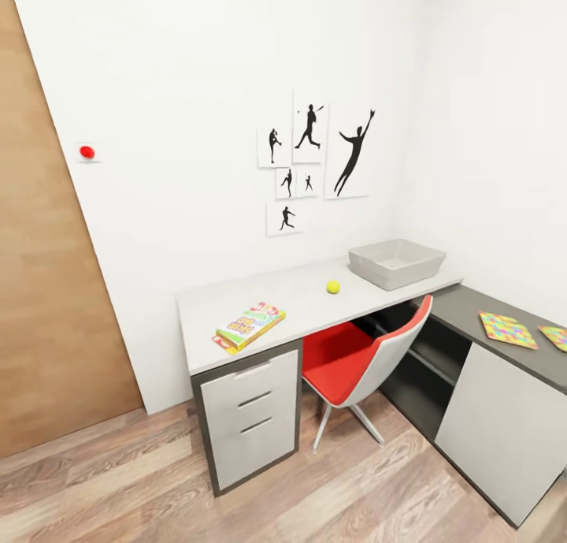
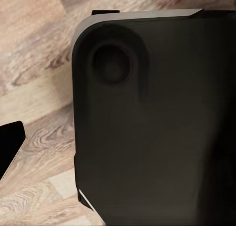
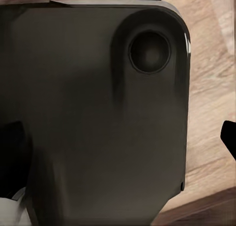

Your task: Put all the toys in the child's room - the three board games (two on the bed and one on the table), the two jigsaw puzzles on the table, and the tennis ball on the table - inside the toy box on the table in the child's room.

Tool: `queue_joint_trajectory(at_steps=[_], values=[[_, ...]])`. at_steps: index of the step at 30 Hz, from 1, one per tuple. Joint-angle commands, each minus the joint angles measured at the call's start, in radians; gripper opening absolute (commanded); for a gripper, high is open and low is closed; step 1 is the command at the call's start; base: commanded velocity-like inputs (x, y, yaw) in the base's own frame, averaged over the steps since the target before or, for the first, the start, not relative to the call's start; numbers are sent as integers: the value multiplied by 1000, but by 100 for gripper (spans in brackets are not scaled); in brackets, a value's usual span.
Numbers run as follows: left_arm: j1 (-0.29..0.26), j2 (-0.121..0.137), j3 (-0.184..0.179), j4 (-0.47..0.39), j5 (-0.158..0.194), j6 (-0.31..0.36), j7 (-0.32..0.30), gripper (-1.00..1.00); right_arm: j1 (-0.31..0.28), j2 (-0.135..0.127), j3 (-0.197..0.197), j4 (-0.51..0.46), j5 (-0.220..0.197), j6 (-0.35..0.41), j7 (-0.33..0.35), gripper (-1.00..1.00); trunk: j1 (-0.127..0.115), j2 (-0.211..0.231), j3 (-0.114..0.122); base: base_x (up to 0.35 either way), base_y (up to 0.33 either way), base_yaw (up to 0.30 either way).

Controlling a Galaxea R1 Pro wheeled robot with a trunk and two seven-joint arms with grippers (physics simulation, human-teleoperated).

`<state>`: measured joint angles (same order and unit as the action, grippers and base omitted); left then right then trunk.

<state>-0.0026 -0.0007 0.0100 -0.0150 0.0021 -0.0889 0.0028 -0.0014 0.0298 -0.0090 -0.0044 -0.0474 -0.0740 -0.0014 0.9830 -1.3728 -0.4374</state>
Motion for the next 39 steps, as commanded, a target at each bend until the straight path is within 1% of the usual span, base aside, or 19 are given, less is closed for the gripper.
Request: queue_joint_trajectory(at_steps=[1,6,12,15,17,18,20,21,22,24,26,29,31,32,35,36,37,38,39], values=[[0,0,1,0,0,-3,0,100,0,0,-1,0,-5,-3,0,100,-4,7,2,0,0,-273],[0,2,0,-10,-2,-3,0,100,0,-8,-5,0,-6,-14,0,100,-23,42,14,0,0,-261],[-1,7,-1,-82,-5,9,0,100,0,-24,-11,0,-7,-45,-1,100,-46,84,26,0,0,-215],[-3,8,-1,-113,-7,21,0,100,-2,-34,-33,0,-9,-46,-2,100,-58,105,31,0,0,-173],[-15,8,0,-127,-7,45,0,100,-9,-42,-54,-1,-16,-44,-1,100,-65,119,35,0,0,-150],[-23,8,0,-130,-7,56,0,100,-14,-45,-61,-2,-20,-44,-1,100,-69,126,37,0,0,-134],[-57,9,0,-137,-7,91,1,100,-40,-53,-77,-8,-37,-40,1,100,-77,140,40,0,0,-90],[-85,9,0,-138,-7,113,1,100,-61,-57,-83,-11,-52,-35,2,100,-81,147,42,0,0,-51],[-114,10,-1,-139,-7,132,1,100,-75,-58,-88,-13,-66,-31,1,100,-84,154,45,0,0,-33],[-152,11,-1,-140,-6,151,2,100,-88,-55,-91,-15,-81,-34,0,100,-92,168,50,0,0,-22],[-170,11,0,-141,-5,159,2,100,-92,-52,-92,-16,-87,-40,0,100,-100,182,56,0,0,-12],[-191,10,1,-141,-4,167,3,100,-97,-47,-94,-17,-94,-80,-4,100,-111,203,65,0,0,-5],[-197,10,2,-142,-3,168,3,100,-99,-52,-94,-17,-95,-128,-8,100,-119,217,71,0,0,-2],[-200,10,2,-142,-3,168,3,100,-99,-59,-94,-17,-96,-168,-13,100,-123,224,74,0,0,-1],[-209,10,3,-147,-2,170,3,100,-100,-73,-96,-17,-98,-233,-26,100,-134,245,84,0,0,0],[-221,9,3,-156,-2,173,3,100,-101,-85,-100,-17,-99,-273,-42,100,-138,252,87,0,0,0],[-228,9,3,-162,-2,176,3,100,-102,-90,-105,-18,-101,-291,-52,100,-142,259,90,0,0,0],[-244,8,3,-174,-2,185,3,100,-105,-101,-119,-20,-113,-321,-75,100,-146,266,93,0,0,0],[-252,7,4,-180,-1,192,3,100,-108,-105,-130,-24,-123,-334,-86,100,-150,273,96,0,0,0]])
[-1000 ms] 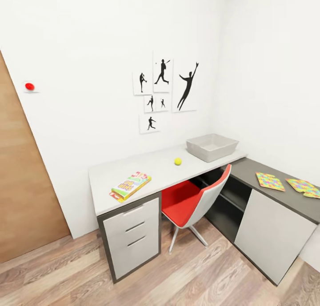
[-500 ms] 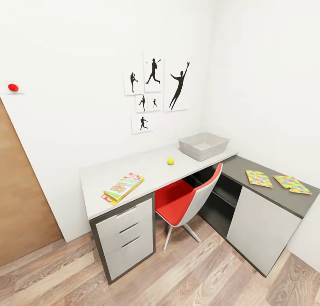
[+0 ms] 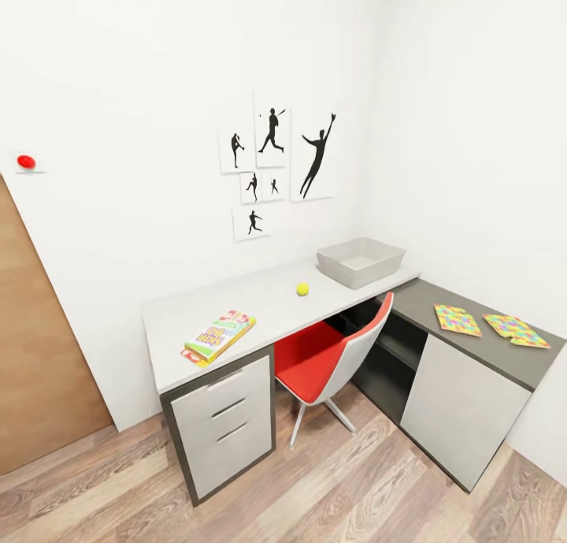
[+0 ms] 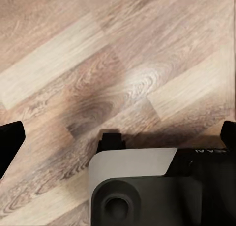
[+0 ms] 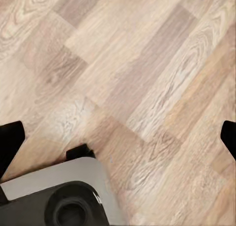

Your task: Put all the toys in the child's room - the three board games (two on the bed and one on the table), the two jigsaw puzzles on the table, and the tennis ball on the table - inside the toy box on the table in the child's room.

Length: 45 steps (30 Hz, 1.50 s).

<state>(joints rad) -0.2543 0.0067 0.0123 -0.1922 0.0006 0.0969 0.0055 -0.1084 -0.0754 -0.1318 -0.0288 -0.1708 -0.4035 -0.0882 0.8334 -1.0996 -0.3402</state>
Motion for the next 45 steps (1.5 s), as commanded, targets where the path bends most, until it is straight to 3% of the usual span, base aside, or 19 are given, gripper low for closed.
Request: queue_joint_trajectory(at_steps=[1,4,5,8,10,14,15,17,20,25,35,45], values=[[-16,0,1,-13,0,27,1,100,-7,-3,-31,-18,-24,-23,-19,100,-4,7,2,0,0,0],[-54,1,1,-31,1,72,1,100,-22,-4,-84,-88,-92,-35,-43,100,-15,28,11,0,0,0],[-74,2,1,-36,1,87,1,100,-26,-4,-113,-125,-134,-31,-49,100,-19,35,15,0,0,0],[-97,2,0,-41,1,104,-3,100,-30,-3,-154,-180,-209,7,-53,100,-31,56,24,0,0,0],[-105,2,-1,-42,2,111,-7,100,-32,-3,-165,-203,-238,83,-55,100,-38,70,30,0,0,0],[-112,1,-2,-39,2,111,-12,100,-28,-17,-173,-257,-263,360,-26,100,-54,98,43,0,0,0],[-112,2,-3,-38,2,110,-13,100,-25,-19,-175,-293,-265,439,9,100,-58,105,46,0,0,0],[-113,3,-5,-36,3,109,-14,100,-22,-18,-175,-372,-266,516,81,100,-65,119,52,0,0,0],[-114,0,-8,-35,2,106,-12,100,-21,-13,-171,-414,-263,525,121,100,-77,140,62,0,0,0],[-114,5,-6,-34,3,107,-14,100,-20,-8,-153,-391,-229,489,141,100,-96,175,77,0,0,0],[-113,4,-9,-33,1,107,-16,100,-21,-16,-167,-390,-243,494,146,100,-134,245,112,14,0,-85],[-112,3,-10,-33,-2,105,-16,100,-21,-19,-172,-388,-248,497,146,100,-173,315,149,262,0,-257]])
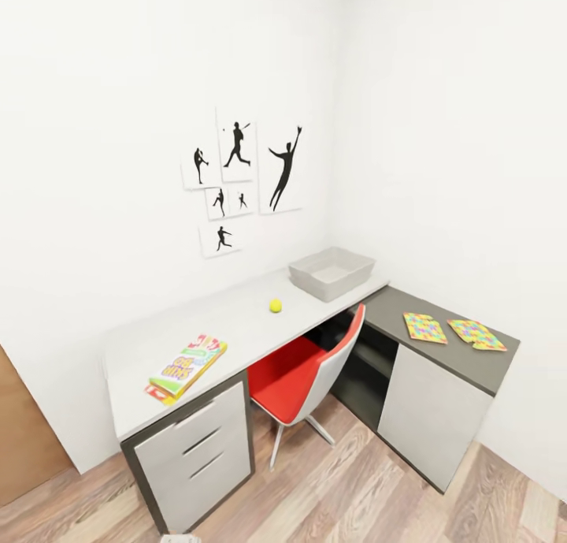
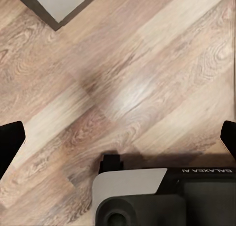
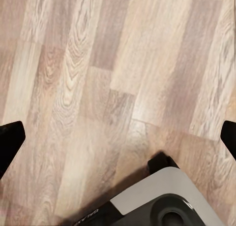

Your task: Put all the toys in the child's room - the three board games (two on the bed and one on the table), the two jigsaw puzzles on the table, and the tennis ball on the table - inside the toy box on the table in the child's room.

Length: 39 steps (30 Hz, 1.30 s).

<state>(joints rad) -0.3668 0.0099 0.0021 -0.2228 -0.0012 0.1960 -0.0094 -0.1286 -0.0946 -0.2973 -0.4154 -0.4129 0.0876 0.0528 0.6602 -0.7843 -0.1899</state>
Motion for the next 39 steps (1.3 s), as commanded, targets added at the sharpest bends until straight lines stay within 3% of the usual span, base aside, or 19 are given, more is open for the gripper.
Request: queue_joint_trajectory(at_steps=[1,11,39], values=[[0,0,0,-3,-1,6,-1,100,-1,0,-6,-1,-6,6,5,100,-3,6,2,312,0,-269],[0,-1,1,-3,-4,5,0,100,0,-2,-9,1,-6,5,7,100,-42,76,40,246,-32,-270],[0,0,-4,-4,-3,5,0,100,-1,-2,-25,1,-6,6,10,100,-149,272,144,10,-3,-271]])
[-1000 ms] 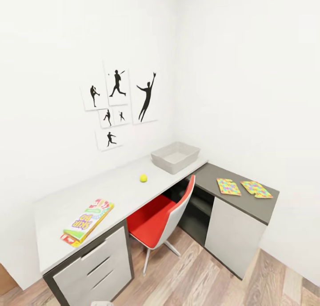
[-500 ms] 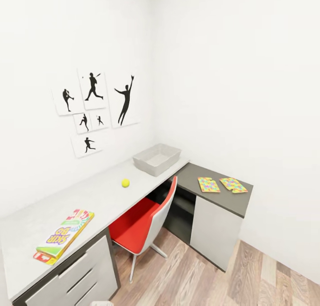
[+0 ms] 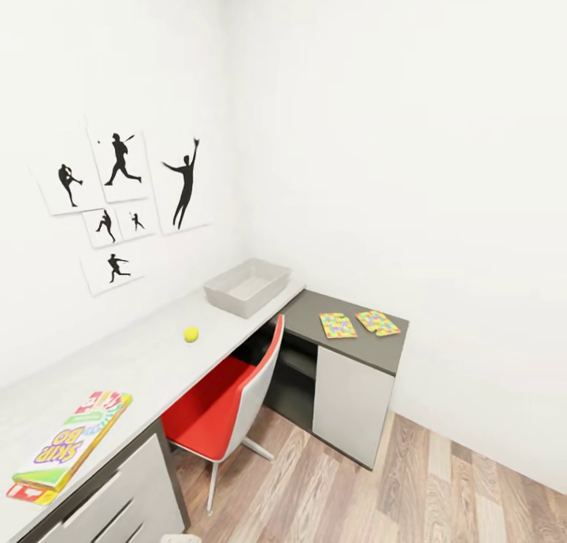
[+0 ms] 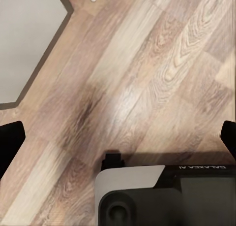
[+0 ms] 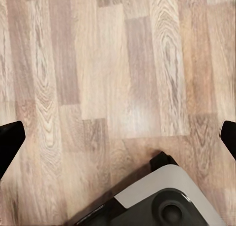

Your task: Put all the toys in the child's room - the three board games (two on the bed and one on the table), the two jigsaw puzzles on the table, and the tennis ball on the table - inside the toy box on the table in the child's room.

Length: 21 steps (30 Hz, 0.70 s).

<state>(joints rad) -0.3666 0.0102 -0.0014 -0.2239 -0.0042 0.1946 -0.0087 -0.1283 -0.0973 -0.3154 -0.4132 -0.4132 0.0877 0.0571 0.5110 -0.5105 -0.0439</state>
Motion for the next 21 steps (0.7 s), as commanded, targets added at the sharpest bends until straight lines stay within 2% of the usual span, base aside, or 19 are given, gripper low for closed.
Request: queue_joint_trajectory(at_steps=[1,9,11,13,15,16,19,20,21], values=[[0,0,0,-2,0,6,-1,100,-1,0,-11,-1,-6,6,6,100,-3,6,2,0,0,-271],[0,0,1,-4,0,8,-3,100,-3,-1,-46,-6,-4,32,9,100,-34,62,32,0,0,-271],[0,-1,3,-8,1,11,-3,100,-5,-1,-55,-12,-4,60,11,100,-42,76,39,0,0,-271],[-2,-2,6,-16,3,22,-6,100,-7,-2,-75,-37,-6,131,23,100,-49,90,47,0,0,-271],[-5,-2,7,-31,4,53,-17,100,-9,-2,-97,-71,-12,199,40,100,-57,104,54,0,0,-271],[-15,-1,8,-54,5,99,-35,100,-10,-2,-121,-111,-19,263,57,100,-61,111,58,0,0,-271],[-47,0,10,-109,6,194,-79,100,-13,-2,-160,-183,-32,357,80,100,-61,111,59,0,0,-271],[-69,1,11,-155,7,264,-120,100,-14,-2,-186,-236,-42,419,91,100,-61,111,60,0,0,-271],[-78,2,11,-180,7,297,-143,100,-14,-2,-199,-263,-47,451,95,100,-61,111,61,0,0,-271]])
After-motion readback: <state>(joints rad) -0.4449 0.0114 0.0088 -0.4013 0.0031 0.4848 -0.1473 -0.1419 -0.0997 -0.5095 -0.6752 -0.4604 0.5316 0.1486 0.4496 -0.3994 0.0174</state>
